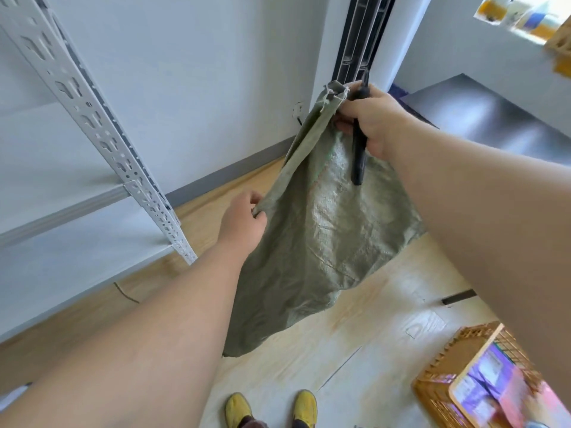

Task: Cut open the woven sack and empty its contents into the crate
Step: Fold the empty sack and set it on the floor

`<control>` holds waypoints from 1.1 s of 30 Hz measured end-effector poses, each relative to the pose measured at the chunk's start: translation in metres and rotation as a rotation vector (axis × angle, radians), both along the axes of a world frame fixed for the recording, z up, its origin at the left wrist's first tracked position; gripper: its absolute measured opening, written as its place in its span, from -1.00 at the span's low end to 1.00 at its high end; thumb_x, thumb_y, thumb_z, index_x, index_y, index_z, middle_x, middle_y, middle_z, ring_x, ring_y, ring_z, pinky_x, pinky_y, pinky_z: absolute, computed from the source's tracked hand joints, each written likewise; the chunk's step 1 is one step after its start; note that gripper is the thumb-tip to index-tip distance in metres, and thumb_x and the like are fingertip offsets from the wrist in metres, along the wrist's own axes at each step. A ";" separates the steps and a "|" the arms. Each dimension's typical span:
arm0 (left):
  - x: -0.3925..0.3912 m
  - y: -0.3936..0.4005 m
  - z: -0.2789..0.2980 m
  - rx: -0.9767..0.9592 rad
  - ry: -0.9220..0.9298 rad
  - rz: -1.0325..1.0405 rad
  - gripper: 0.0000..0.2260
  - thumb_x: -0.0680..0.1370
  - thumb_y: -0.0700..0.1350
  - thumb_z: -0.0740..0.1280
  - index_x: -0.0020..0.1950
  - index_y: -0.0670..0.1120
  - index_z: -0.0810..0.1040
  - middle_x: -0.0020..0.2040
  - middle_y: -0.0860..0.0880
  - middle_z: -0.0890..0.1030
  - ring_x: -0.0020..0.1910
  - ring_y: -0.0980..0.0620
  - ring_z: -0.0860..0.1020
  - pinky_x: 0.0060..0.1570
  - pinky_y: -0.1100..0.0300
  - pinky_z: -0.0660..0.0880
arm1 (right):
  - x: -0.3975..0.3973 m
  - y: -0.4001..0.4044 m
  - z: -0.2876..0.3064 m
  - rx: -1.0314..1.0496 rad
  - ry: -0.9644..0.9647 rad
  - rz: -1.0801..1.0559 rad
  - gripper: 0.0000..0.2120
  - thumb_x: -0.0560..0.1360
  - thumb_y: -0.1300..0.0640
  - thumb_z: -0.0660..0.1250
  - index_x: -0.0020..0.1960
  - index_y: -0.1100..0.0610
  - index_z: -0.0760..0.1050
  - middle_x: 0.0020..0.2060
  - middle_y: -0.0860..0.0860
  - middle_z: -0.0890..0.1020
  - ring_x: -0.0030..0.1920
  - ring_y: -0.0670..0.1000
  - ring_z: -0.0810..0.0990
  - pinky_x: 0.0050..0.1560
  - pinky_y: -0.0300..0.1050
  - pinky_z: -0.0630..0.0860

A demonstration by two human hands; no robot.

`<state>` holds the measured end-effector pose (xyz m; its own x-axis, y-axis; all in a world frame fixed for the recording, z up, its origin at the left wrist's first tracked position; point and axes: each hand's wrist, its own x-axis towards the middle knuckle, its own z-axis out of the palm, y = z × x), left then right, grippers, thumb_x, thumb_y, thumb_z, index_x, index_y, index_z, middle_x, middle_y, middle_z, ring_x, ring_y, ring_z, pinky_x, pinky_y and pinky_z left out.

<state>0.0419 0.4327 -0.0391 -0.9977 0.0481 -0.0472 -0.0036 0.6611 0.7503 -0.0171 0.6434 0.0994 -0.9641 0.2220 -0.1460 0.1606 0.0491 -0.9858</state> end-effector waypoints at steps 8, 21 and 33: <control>0.005 -0.022 -0.006 0.041 0.010 0.015 -0.64 0.56 -0.31 0.20 0.23 0.09 0.43 0.21 0.10 0.53 -0.05 0.06 0.52 -0.10 0.20 0.49 | -0.007 -0.028 -0.001 0.124 -0.033 0.041 -0.80 0.50 0.35 0.34 -0.08 0.05 0.49 -0.22 0.01 0.61 -0.22 0.01 0.59 0.04 0.00 0.60; 0.000 -0.045 -0.015 -0.172 -0.380 -0.129 -0.70 0.59 0.09 0.23 0.09 -0.12 0.55 -0.17 -0.03 0.58 -0.10 -0.09 0.57 -0.02 0.05 0.48 | -0.021 -0.055 -0.003 0.046 -0.019 0.089 -0.73 0.56 0.26 0.28 0.23 0.04 0.47 0.07 0.06 0.61 -0.03 -0.01 0.60 0.03 -0.11 0.57; -0.039 -0.009 -0.004 0.574 -0.553 0.329 -0.70 0.45 -0.09 0.47 0.13 -0.17 0.59 0.01 -0.12 0.67 -0.05 -0.12 0.65 0.10 -0.06 0.56 | 0.014 -0.037 -0.078 0.848 -0.197 0.205 -0.67 0.55 0.20 0.22 0.31 0.10 0.44 0.17 0.07 0.59 0.15 0.13 0.56 0.18 0.02 0.52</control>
<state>0.0024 0.4235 -0.0434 -0.8062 -0.0741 -0.5870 -0.5915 0.0811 0.8022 -0.0030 0.6064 0.0211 -0.9714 0.1571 -0.1781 0.2314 0.7950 -0.5607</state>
